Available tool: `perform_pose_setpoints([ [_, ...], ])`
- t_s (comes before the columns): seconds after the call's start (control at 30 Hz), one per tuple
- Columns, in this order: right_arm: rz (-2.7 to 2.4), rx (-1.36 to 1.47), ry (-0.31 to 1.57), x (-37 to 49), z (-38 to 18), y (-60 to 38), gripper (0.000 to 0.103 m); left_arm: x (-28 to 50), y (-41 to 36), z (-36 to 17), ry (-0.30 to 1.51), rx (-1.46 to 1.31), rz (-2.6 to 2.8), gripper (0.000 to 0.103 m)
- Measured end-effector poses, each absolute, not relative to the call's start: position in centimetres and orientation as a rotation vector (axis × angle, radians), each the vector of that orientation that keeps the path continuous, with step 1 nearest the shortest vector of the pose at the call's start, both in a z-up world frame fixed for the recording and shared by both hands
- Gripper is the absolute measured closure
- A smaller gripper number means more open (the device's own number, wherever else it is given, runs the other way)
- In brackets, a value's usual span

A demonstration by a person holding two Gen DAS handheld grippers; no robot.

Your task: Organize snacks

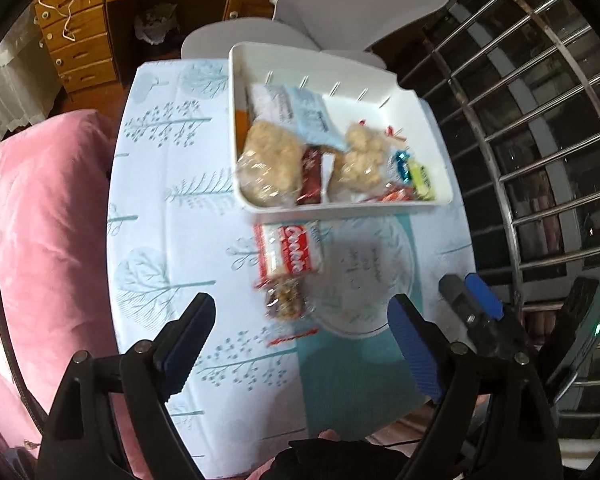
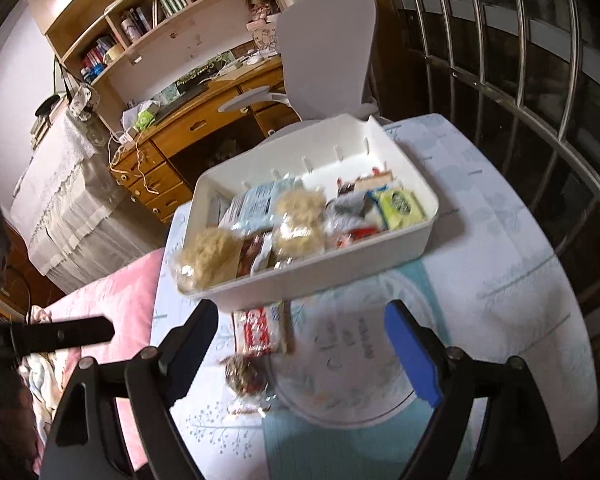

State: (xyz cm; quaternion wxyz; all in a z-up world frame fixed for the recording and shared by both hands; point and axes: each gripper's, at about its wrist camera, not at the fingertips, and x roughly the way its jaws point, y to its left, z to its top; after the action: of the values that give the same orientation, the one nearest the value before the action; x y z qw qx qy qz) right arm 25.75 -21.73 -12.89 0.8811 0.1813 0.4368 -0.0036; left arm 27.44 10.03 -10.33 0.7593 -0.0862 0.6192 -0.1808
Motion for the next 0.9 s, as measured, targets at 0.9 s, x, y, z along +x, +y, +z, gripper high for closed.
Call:
perform_pose_setpoints([
  [0.9,0.0,0.043,0.843,22.5,-23.2,-8.4,0.018,31.5,7.8,-20.3,1.558,-0.01,-0.37,0.013],
])
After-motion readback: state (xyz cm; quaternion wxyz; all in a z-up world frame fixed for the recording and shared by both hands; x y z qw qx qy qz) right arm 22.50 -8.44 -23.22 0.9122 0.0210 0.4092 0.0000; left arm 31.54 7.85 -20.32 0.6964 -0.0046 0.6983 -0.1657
